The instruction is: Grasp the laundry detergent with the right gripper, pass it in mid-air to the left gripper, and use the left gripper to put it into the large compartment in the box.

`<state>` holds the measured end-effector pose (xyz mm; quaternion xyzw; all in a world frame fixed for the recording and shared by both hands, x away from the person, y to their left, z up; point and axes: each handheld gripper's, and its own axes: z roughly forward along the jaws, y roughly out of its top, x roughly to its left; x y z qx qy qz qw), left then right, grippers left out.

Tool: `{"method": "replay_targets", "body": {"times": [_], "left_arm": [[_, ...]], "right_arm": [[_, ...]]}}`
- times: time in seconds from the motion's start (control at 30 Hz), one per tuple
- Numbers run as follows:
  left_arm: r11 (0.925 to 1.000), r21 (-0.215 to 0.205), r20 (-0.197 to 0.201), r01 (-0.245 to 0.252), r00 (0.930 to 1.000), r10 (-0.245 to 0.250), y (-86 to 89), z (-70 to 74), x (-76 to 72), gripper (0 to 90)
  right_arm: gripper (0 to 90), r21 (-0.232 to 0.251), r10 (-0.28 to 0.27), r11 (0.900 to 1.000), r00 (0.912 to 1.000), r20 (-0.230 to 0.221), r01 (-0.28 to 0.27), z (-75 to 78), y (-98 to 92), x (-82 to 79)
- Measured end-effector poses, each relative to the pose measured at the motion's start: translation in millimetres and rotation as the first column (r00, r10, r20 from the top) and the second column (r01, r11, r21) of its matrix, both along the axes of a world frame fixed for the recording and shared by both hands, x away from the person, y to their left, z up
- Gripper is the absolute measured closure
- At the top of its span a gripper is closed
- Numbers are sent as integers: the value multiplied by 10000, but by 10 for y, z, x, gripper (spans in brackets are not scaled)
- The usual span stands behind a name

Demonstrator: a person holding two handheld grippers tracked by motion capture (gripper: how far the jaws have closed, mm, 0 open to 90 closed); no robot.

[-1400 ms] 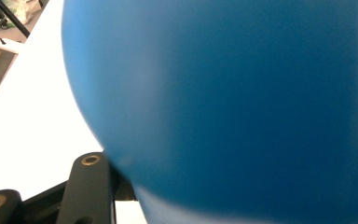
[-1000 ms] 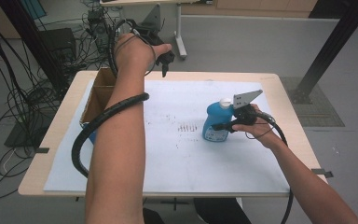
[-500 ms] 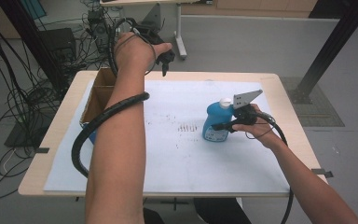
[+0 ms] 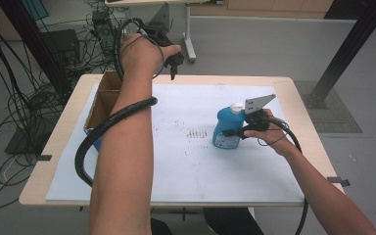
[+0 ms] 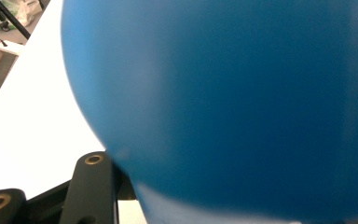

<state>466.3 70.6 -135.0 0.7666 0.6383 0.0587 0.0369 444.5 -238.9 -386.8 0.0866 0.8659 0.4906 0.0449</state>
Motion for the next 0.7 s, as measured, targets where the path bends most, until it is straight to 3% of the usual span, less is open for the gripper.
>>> {"method": "replay_targets", "body": {"times": [0.7], "left_arm": [[10000,15,52,10,10000,-10,8,21,-13,53]], "right_arm": [[438,59,1,10000,9999,-124,-1,-1,-5,16]]}}
